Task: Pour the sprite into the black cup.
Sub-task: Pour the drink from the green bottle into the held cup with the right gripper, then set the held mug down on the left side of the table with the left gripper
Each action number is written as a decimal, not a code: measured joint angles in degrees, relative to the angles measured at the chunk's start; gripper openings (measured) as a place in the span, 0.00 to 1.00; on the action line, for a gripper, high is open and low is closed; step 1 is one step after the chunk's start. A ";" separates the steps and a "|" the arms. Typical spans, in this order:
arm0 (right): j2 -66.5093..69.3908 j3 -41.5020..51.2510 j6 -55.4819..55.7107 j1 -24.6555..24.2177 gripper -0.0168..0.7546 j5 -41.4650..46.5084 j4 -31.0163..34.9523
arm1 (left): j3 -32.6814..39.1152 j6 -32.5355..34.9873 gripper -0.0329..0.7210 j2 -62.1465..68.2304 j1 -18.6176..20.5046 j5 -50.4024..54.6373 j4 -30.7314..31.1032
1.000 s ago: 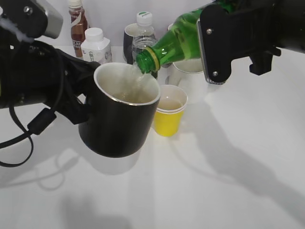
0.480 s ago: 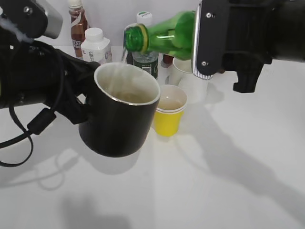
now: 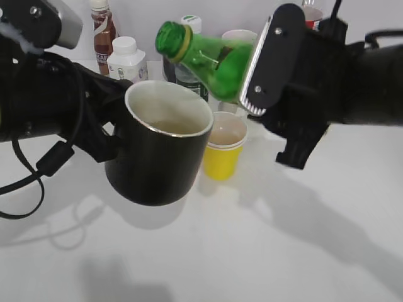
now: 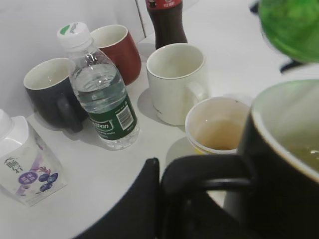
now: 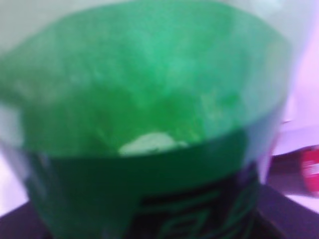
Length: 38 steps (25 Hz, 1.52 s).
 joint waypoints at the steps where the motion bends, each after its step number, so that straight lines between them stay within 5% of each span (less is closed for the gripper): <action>1: 0.00 0.35 0.06 -0.07 0.58 -0.70 2.42 | 0.00 0.00 0.10 0.00 0.00 0.00 0.00; 7: 0.00 0.63 0.24 -4.59 0.58 -8.37 17.65 | 0.00 0.00 0.10 0.00 1.34 -0.86 0.12; 11: 0.00 0.80 0.36 -10.78 0.58 -13.86 27.99 | 0.34 0.05 0.10 0.00 6.29 -5.57 0.28; 17: -0.05 8.62 1.35 -21.25 0.58 -32.46 39.13 | 6.07 0.38 0.10 1.92 21.22 -21.35 -1.60; 23: 3.97 19.90 5.99 -25.05 0.58 -55.81 40.89 | 10.94 4.54 0.10 15.24 33.51 -40.29 -13.57; 29: 8.89 21.42 6.47 -25.05 0.58 -59.79 40.76 | 11.01 12.15 0.10 29.04 34.55 -55.97 -16.54; 38: 10.72 21.42 6.51 -25.09 0.58 -60.33 40.47 | 11.01 16.83 0.10 37.97 34.55 -60.59 -16.81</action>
